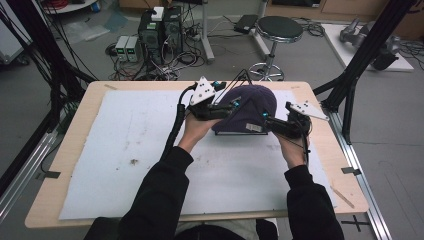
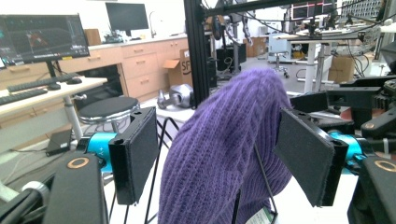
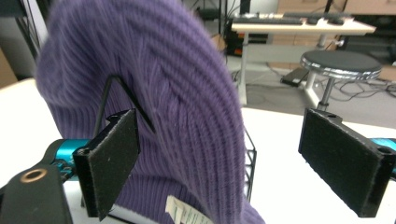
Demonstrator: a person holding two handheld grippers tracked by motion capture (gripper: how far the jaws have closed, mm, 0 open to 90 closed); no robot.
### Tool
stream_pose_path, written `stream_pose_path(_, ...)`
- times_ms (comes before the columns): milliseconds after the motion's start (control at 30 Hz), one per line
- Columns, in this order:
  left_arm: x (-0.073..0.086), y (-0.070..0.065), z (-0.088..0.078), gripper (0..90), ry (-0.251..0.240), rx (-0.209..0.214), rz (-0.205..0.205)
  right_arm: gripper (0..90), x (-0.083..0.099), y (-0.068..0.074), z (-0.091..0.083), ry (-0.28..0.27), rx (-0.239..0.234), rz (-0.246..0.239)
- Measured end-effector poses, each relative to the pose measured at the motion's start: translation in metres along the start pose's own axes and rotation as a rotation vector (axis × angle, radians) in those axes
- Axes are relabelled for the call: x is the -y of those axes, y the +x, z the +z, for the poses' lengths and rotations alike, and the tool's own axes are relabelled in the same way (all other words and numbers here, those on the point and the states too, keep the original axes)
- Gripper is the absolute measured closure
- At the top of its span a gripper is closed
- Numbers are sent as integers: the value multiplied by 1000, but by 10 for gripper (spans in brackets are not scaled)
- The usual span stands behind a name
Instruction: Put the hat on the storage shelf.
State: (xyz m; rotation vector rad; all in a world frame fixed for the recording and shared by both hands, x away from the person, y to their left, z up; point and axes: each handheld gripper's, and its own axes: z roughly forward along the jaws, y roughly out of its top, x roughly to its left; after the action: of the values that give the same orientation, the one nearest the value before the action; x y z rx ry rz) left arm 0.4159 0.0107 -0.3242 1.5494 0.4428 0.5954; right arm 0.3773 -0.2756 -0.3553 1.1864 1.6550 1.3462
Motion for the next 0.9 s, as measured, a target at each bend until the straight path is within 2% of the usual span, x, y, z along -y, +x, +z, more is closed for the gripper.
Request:
stream_pose_path(300, -8, 1, -27, 295, -35, -33, 12, 119, -5, -2, -20, -58, 33, 22)
stream_pose_path(533, -5, 4, -63, 288, -27, -90, 35, 119, 3, -5, -37, -65, 42, 15)
stream_pose_path(600, -5, 6, -75, 283, -29, -111, 27, 119, 7, -6, -42, -63, 45, 16)
stream_pose_path(767, -6, 8, -101, 271, -72, -155, 16, 119, 12, -8, -50, -64, 50, 28)
stream_pose_path(900, -3, 8, -116, 270, -67, -165, 6, 119, 13, -7, -56, -68, 47, 39)
